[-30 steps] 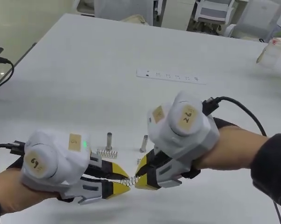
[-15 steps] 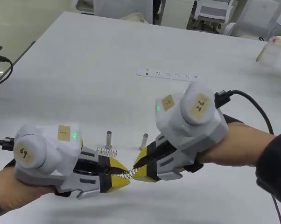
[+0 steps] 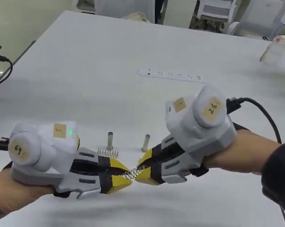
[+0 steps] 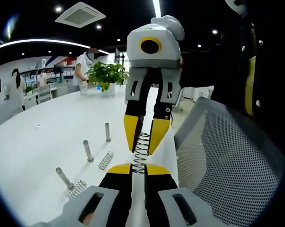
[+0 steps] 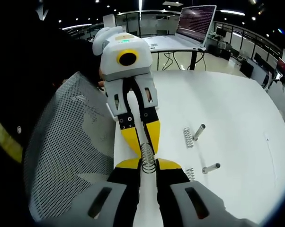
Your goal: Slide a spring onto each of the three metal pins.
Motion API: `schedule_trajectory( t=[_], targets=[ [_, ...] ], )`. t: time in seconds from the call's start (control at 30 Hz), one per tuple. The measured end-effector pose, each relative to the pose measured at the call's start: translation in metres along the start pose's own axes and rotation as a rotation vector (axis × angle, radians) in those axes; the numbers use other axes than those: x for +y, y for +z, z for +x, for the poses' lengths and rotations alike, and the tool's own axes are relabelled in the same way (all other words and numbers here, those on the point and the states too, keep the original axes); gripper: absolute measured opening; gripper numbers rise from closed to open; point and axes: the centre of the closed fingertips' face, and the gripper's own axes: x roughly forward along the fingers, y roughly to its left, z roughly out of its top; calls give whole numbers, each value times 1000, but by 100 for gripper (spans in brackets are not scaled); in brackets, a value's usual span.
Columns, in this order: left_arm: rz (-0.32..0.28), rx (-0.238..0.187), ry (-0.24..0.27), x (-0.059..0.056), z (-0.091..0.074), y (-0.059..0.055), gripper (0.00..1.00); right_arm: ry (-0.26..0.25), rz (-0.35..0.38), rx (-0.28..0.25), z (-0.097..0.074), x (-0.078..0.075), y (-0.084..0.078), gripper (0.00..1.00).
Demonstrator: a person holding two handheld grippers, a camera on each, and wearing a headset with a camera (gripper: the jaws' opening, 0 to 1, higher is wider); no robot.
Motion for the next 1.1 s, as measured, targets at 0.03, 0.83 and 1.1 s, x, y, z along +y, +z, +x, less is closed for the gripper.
schedule_trajectory(
  t=[0.03,0.83,1.1],
  targets=[
    [0,1,1,0,0,0,1,0,1,-4,0,0,1,9],
    [15,6,-14,-4,6,-1,3,1,-54,92,-1,6,9,8],
    [11,4,-6,-1,6,0,3,-4,-65,107,-2,4,9,8]
  ],
)
